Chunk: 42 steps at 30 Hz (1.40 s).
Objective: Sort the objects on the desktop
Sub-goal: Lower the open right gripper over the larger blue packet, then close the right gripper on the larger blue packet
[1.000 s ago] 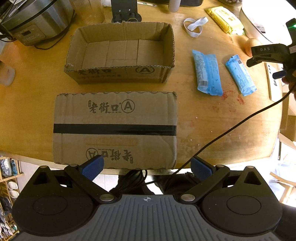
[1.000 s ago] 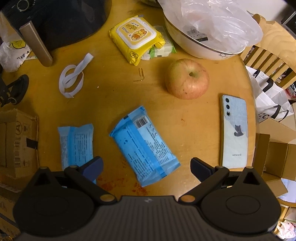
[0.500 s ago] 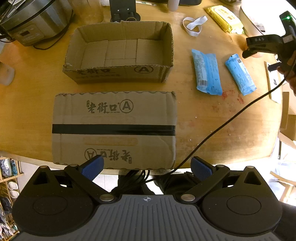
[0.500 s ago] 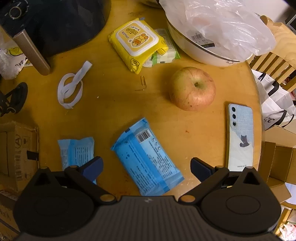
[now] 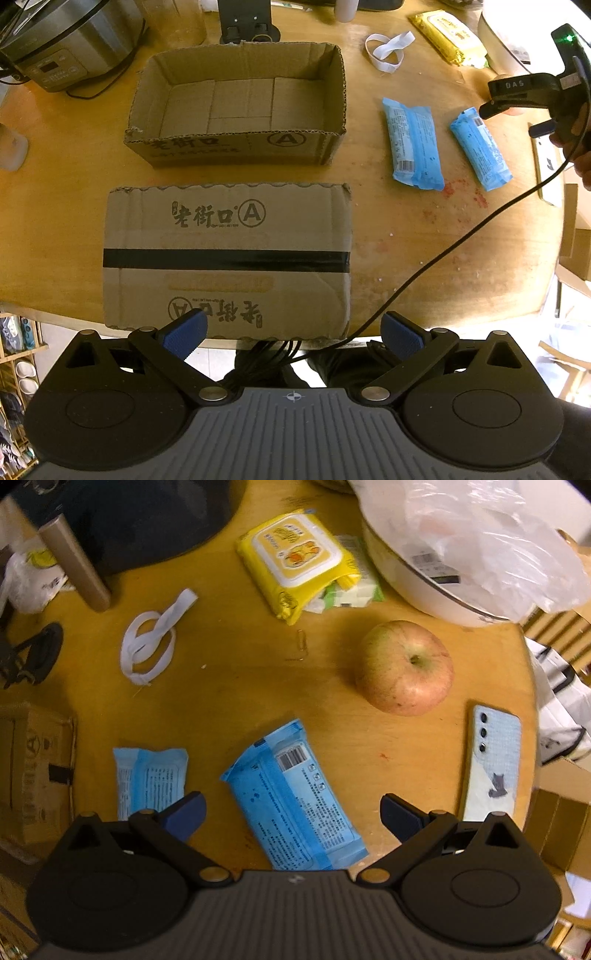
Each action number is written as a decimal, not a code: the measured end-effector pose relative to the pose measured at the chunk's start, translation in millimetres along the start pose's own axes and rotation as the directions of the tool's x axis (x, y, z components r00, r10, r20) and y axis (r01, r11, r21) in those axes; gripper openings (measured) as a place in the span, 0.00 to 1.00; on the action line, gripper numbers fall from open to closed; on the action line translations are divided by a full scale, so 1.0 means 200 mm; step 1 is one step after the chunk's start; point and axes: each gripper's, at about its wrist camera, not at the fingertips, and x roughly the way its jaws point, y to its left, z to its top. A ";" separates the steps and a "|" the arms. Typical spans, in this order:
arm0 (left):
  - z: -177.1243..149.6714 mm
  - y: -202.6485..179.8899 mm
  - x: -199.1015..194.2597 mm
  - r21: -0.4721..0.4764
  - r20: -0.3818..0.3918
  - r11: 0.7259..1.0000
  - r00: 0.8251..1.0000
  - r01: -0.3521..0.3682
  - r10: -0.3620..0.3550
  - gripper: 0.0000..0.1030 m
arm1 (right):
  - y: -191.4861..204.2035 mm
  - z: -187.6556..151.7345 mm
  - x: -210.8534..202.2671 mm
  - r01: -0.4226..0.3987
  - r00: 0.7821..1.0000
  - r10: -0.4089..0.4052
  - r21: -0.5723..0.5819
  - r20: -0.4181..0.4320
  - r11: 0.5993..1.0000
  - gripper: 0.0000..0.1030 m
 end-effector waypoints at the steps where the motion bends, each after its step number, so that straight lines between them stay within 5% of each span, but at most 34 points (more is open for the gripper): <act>1: 0.00 0.00 0.00 -0.001 -0.001 1.000 1.000 0.000 0.000 1.00 | 0.00 0.00 0.01 -0.006 1.000 0.006 -0.017 0.000 1.000 1.00; 9: 0.00 -0.01 0.01 -0.002 -0.004 1.000 1.000 0.000 0.000 1.00 | 0.02 -0.02 0.05 -0.021 1.000 0.019 -0.190 -0.008 0.982 1.00; 22: 0.00 -0.02 0.01 -0.001 -0.007 1.000 1.000 0.000 0.000 1.00 | 0.06 -0.05 0.09 -0.047 0.999 0.039 -0.443 -0.026 0.895 1.00; 42: 0.01 -0.03 0.01 0.000 -0.013 1.000 1.000 -0.007 0.007 1.00 | 0.06 -0.07 0.25 -0.053 0.999 0.042 -0.435 -0.034 0.899 1.00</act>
